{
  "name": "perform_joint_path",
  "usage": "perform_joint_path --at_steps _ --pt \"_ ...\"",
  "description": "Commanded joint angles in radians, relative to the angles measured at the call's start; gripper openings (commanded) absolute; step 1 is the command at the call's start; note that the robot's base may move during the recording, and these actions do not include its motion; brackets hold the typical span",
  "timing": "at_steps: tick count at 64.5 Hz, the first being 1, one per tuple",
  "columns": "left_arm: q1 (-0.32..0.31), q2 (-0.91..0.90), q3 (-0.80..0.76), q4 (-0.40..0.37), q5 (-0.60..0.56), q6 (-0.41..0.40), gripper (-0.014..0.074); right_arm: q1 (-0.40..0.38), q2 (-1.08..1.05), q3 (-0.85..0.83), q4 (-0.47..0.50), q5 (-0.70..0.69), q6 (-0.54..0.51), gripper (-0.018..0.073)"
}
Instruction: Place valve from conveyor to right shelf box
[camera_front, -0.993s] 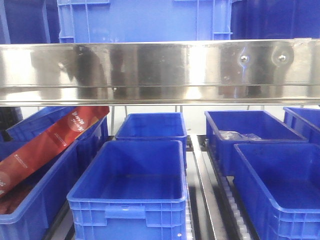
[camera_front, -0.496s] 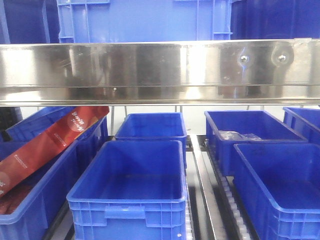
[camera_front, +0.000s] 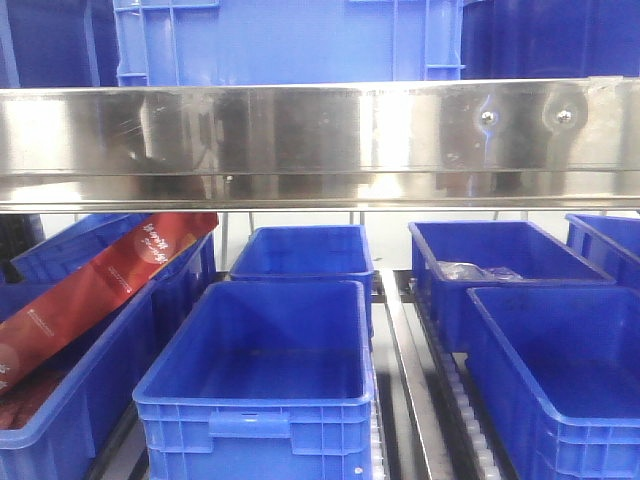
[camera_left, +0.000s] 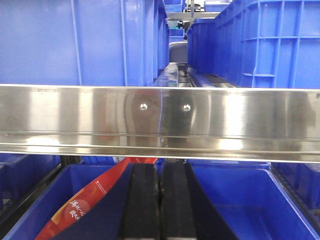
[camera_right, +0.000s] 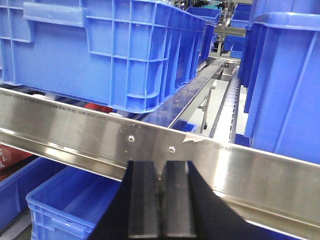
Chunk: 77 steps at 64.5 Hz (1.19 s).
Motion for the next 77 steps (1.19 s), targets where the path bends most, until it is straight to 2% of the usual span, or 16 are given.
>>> perform_joint_path --at_steps 1,38,44,56,62,77 --pt "-0.005 -0.005 -0.001 0.004 -0.021 -0.009 -0.0111 -0.003 -0.004 -0.002 -0.007 -0.023 -0.004 -0.0162" --pt "-0.005 -0.005 -0.001 0.004 -0.021 -0.009 -0.0111 -0.007 -0.008 0.000 -0.021 -0.028 -0.004 -0.0162" --pt "-0.005 -0.005 -0.001 0.004 -0.021 -0.009 -0.0111 -0.055 -0.027 0.017 -0.027 -0.027 -0.004 -0.0162" --pt "-0.005 -0.005 -0.001 0.004 -0.021 -0.009 -0.0111 -0.252 -0.159 0.109 -0.008 -0.027 -0.004 -0.0162" --pt "-0.005 -0.005 -0.001 0.004 -0.021 -0.009 -0.0111 -0.311 -0.243 0.174 -0.003 -0.042 -0.004 -0.0162" --pt "-0.005 -0.005 -0.001 0.004 -0.021 -0.009 -0.0111 -0.335 -0.384 0.310 -0.003 -0.042 -0.004 -0.0162"
